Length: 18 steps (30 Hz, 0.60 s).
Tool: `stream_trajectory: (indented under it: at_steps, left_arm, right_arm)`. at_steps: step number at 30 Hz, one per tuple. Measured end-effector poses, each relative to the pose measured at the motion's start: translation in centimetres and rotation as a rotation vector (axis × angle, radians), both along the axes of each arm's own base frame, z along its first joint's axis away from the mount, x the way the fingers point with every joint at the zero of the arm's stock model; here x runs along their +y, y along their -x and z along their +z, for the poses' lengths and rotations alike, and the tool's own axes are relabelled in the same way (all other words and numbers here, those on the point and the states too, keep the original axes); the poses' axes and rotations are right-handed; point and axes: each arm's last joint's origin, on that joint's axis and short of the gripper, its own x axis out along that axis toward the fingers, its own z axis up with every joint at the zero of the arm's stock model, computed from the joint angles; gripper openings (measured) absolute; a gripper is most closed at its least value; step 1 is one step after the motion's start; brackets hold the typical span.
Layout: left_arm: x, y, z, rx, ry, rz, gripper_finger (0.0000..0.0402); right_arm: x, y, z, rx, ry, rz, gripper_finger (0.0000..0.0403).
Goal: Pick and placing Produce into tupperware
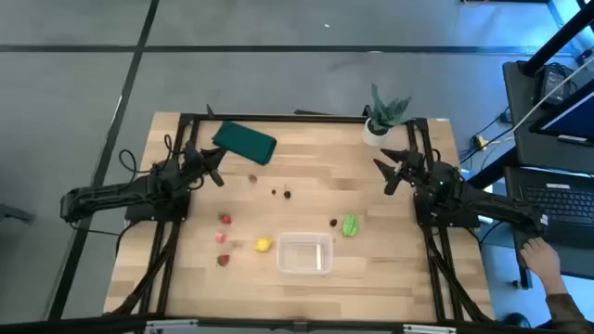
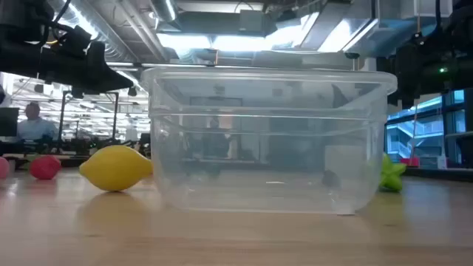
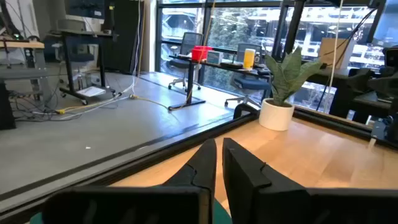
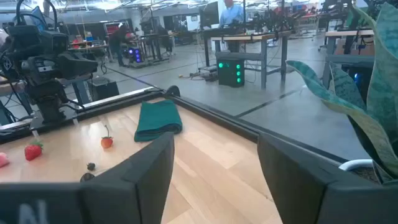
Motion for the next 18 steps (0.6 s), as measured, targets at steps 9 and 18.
stream_trajectory:
  at_steps: [9, 18]
  left_arm:
    - [0.00, 0.00, -0.01, 0.001, 0.000, 0.000, 0.0005]
    - [0.00, 0.00, -0.01, 0.001, 0.000, 0.001, 0.0009]
  right_arm:
    - [0.00, 0.00, 0.00, 0.000, 0.000, 0.000, 0.0233]
    - [0.00, 0.00, 0.00, 0.000, 0.000, 0.000, 0.0233]
